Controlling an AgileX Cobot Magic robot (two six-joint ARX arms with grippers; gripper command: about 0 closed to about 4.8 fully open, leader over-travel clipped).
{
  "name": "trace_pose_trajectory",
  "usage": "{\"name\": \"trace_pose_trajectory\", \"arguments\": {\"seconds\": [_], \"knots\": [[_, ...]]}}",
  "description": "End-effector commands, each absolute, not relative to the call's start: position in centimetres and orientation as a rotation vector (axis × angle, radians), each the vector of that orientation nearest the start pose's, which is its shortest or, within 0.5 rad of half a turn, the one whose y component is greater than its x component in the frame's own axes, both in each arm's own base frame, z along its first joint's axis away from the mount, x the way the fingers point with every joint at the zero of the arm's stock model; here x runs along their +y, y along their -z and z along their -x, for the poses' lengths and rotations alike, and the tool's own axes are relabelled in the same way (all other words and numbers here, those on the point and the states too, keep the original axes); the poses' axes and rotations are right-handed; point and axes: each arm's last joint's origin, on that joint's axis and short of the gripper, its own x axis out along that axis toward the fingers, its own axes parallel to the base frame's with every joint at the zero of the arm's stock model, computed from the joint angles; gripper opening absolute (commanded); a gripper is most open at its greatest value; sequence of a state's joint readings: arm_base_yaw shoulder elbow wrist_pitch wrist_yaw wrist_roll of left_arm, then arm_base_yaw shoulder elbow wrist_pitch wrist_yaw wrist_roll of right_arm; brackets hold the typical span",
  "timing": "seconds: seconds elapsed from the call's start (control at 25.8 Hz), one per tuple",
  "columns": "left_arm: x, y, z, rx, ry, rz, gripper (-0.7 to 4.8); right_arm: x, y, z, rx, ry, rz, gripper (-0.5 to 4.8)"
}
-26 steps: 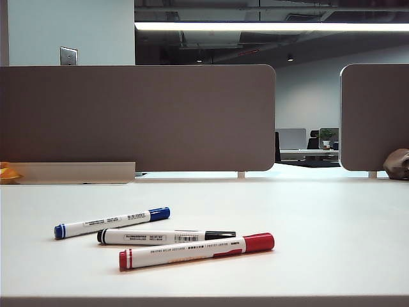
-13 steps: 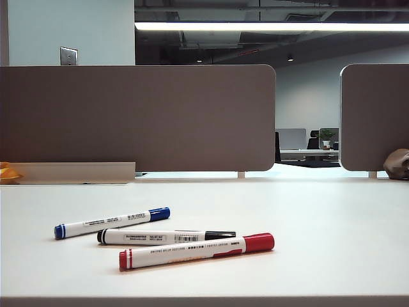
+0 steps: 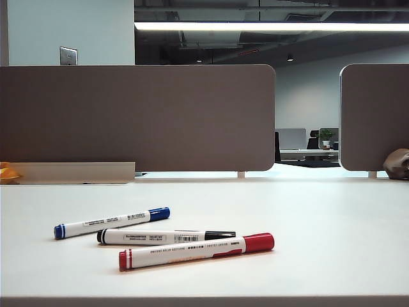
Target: Pick up the markers one by one and line them up horizontally in a straight line on the table.
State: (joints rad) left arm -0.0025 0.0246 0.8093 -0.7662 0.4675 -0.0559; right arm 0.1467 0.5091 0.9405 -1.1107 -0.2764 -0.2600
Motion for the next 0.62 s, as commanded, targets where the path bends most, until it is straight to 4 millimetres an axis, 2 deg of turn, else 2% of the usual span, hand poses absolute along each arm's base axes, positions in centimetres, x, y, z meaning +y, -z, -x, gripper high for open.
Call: {"name": "trace_pose_trajectory", "arguments": {"seconds": [0.04, 0.15, 0.23, 0.35, 0.62], "knots": [[-1.3, -31.5, 0.0, 0.264, 0.464, 0.087, -0.05, 2.5, -31.7, -7.9, 0.861, -0.543, 0.294, -0.01], [-1.3, -31.7, -3.1, 0.472, 0.463, 0.136, -0.05, 4.3, -30.9, -10.1, 0.972, -0.653, 0.343, -0.01], [-1.3, -32.0, -4.6, 0.551, 0.472, 0.114, -0.05, 5.4, -31.0, -11.2, 1.005, -0.706, 0.378, -0.01], [-1.7, -32.5, -8.1, 0.674, 0.534, 0.03, -0.05, 8.4, -31.2, -13.6, 1.047, -0.741, 0.514, 0.0], [-3.9, -31.1, -12.3, 0.83, 0.691, -0.159, -0.05, 15.0, -30.3, -16.6, 1.076, -0.906, 0.765, 0.01]]}}
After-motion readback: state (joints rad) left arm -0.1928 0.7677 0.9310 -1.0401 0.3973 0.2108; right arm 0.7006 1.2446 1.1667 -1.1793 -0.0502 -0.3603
